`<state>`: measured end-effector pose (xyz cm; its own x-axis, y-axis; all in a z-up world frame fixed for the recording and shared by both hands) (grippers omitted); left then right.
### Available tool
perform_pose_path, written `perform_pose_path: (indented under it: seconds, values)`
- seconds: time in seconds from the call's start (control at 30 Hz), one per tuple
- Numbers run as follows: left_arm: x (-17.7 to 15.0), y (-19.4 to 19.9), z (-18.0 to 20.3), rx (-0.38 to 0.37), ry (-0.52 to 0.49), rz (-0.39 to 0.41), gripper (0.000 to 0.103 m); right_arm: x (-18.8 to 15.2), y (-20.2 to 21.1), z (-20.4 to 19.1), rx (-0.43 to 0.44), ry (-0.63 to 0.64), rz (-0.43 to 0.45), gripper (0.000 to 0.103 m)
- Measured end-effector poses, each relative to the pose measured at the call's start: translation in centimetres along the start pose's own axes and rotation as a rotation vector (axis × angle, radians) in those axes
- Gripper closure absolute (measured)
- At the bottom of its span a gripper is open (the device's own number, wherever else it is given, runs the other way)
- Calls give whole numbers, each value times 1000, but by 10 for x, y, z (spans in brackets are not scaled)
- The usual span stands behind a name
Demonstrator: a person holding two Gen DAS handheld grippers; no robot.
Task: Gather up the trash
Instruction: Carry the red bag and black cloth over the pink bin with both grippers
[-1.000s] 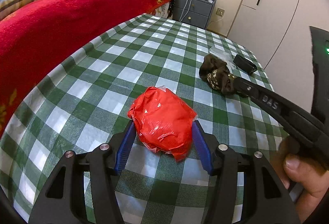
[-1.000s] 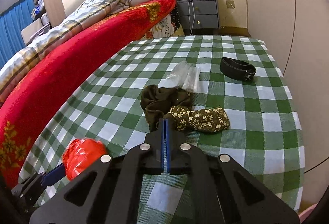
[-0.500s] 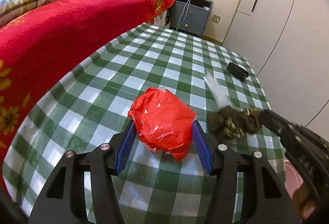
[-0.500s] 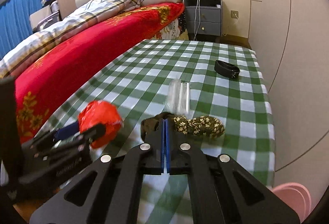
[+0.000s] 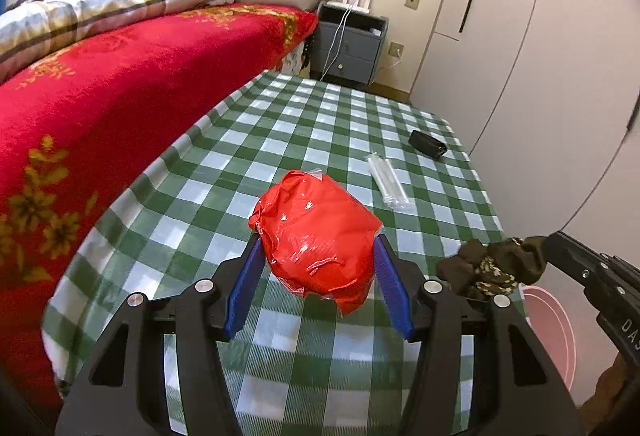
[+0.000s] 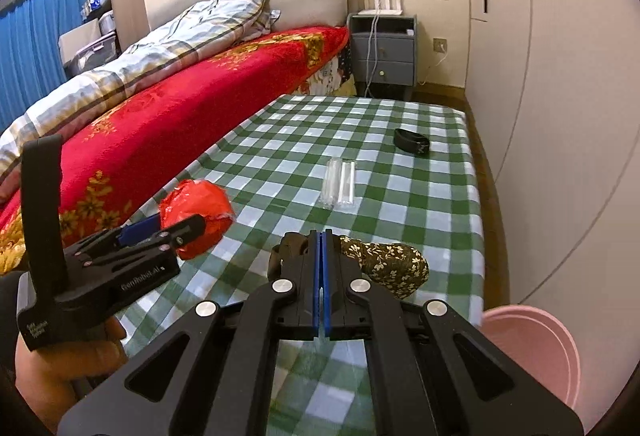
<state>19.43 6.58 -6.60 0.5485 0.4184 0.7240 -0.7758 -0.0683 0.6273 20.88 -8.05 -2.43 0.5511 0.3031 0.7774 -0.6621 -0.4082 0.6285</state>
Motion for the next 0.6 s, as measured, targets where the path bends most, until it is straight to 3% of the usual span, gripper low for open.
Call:
perform_pose_path:
  seconds: [0.6]
  values:
    - [-16, 34, 22, -76, -88, 32, 49, -10, 62, 10, -38, -31, 65, 102]
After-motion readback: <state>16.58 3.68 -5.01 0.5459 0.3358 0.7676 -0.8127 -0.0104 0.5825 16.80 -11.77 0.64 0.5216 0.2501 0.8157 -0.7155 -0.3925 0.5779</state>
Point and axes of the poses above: each gripper's, at about its wrist camera, not at the fingertips, and y roughly against the way its jaws point, z to its right, x to its top, the point moved 10 cm from there along -y, roughly the way its jaws point, and after that the axes turned 6 degrees about y, right-handed, at the moved point
